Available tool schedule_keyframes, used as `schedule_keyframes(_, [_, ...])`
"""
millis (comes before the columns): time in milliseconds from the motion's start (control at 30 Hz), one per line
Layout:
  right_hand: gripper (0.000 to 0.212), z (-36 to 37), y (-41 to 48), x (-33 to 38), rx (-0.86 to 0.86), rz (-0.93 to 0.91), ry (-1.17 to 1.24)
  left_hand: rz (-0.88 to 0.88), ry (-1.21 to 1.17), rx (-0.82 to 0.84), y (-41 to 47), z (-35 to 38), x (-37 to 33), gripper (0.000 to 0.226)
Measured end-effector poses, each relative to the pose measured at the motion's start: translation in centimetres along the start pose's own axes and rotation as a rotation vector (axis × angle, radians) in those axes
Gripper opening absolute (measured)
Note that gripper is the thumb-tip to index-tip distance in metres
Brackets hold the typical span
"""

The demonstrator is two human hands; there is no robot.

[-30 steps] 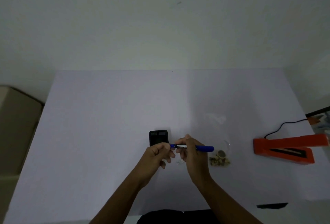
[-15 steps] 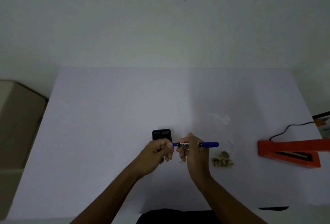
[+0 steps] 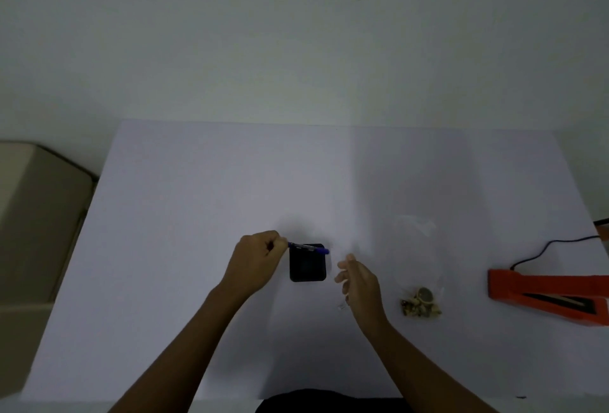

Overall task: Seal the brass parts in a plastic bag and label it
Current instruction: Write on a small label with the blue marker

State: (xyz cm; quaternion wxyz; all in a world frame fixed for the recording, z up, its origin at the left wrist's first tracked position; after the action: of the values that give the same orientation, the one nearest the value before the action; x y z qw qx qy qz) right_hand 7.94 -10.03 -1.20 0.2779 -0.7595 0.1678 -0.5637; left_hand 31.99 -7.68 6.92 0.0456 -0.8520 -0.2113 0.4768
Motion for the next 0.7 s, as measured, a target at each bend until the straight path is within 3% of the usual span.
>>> schedule_keyframes(167, [0.025,0.7,1.2,-2.4,0.043,-0.059,-0.242,-0.052,0.203,0.038,1.3,1.4,2.4,0.043])
schedule_keyframes(400, [0.017,3.6,2.3,-3.2,0.127,-0.039,-0.257,-0.123,0.276,0.131,1.8,5.8,4.6,0.038])
schedule_keyframes(700, [0.019,4.5,4.1,-1.8,0.076,-0.033,-0.149,-0.126,-0.064,-0.032,1.5,8.0,6.6,0.008])
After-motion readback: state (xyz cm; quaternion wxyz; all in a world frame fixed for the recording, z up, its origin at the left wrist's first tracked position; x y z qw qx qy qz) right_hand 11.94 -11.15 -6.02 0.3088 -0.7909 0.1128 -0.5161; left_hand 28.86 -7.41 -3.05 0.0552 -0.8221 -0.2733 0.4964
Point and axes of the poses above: each hand's wrist, its own y-axis towards the middle knuckle, its own z-axis out of the palm, x = y × z, the point moved 9 cm from there along y, towards the middle knuckle, and after that the axes turned 2 degrees about -y, right-handed, at the moved point
